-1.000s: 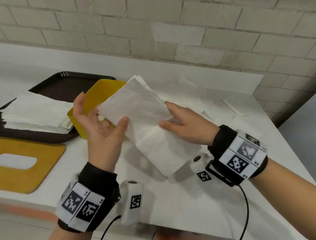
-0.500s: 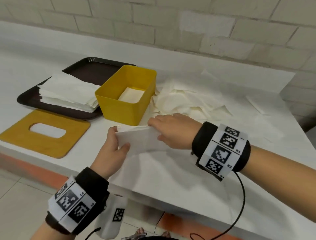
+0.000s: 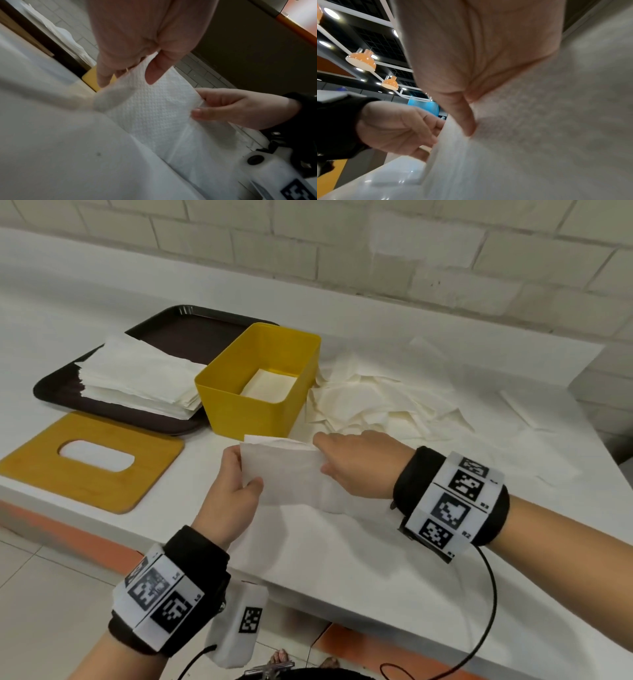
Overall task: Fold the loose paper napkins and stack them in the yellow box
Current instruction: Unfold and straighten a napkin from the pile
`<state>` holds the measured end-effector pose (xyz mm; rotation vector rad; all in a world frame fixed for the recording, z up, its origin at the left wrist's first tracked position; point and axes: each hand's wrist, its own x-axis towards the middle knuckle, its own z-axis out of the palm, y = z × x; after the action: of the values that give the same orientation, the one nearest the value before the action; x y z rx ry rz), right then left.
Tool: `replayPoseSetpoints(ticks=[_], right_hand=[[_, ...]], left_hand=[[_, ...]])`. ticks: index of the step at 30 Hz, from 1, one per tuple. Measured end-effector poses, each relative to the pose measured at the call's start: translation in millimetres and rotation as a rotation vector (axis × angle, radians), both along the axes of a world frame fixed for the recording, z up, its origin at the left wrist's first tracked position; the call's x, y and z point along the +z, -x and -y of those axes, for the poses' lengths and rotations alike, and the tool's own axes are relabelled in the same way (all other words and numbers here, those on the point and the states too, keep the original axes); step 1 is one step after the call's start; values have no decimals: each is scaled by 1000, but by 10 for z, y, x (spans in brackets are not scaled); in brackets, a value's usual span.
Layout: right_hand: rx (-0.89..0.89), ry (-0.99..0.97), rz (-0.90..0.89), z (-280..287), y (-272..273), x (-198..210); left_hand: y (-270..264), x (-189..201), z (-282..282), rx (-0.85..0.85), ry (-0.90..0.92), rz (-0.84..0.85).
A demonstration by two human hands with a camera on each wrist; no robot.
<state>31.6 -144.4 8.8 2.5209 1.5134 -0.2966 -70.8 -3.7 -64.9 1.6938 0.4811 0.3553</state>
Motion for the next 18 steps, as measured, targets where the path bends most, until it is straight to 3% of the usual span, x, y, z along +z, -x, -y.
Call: replayPoseSetpoints(ticks=[5, 8, 11, 15, 18], right_hand=[[23, -69, 44, -7, 6, -19], [8, -145, -20, 31, -11, 54], [-46, -101, -116, -12, -22, 57], [-40, -30, -116, -104, -46, 5], [-85, -205, -343, -78, -97, 124]], left_hand=[[-49, 23, 47, -14, 5, 31], [-65, -9, -4, -6, 19, 37], [-81, -43, -10, -36, -6, 7], [-81, 2, 29, -42, -5, 9], [-33, 102, -17, 60, 71, 64]])
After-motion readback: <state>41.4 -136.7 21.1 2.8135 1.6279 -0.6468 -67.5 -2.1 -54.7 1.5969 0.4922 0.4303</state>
